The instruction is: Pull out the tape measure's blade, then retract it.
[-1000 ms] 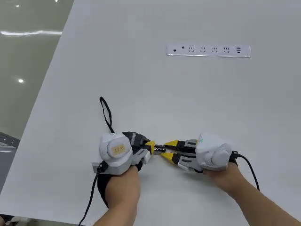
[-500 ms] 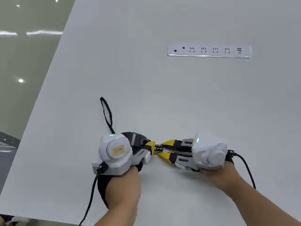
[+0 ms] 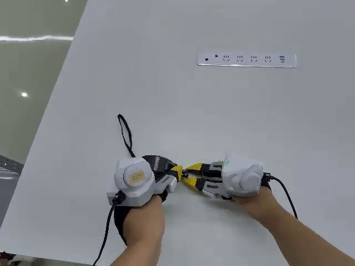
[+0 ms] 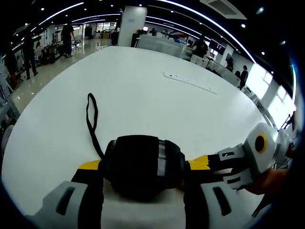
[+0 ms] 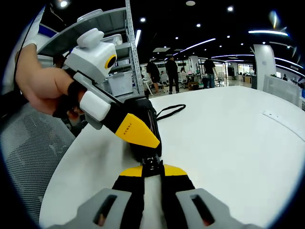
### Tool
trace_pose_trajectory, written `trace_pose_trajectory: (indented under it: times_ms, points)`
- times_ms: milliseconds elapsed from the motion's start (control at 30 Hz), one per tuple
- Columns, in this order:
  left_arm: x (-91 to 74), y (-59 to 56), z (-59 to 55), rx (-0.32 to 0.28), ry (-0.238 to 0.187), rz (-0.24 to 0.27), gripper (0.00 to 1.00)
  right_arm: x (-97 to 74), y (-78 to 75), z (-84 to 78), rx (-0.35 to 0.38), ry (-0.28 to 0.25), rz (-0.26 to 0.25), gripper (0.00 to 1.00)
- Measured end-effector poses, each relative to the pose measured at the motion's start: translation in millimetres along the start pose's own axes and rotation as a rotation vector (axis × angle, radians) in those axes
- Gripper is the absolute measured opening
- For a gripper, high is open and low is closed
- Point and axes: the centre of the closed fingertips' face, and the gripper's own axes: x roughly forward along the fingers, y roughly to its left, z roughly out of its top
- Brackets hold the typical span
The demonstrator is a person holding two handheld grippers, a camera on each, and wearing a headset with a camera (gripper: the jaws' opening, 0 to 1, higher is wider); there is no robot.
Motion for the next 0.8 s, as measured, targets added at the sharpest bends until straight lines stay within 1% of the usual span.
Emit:
trace_pose_trajectory:
  times_ms: [333, 667, 800]
  points:
    - [-0.2, 0.4, 0.7, -0.017, 0.001, -0.006, 0.66, 6.3, 1.2, 2.2, -0.017, 0.008, 0.020, 0.11]
    - [0.0, 1.0, 0.7, -0.022, -0.003, -0.009, 0.66, 13.6, 1.6, 5.1, -0.021, 0.014, 0.026, 0.11]
    - [-0.2, 1.1, 1.0, -0.021, -0.003, -0.009, 0.66, 13.3, 1.5, 5.3, -0.021, 0.014, 0.029, 0.11]
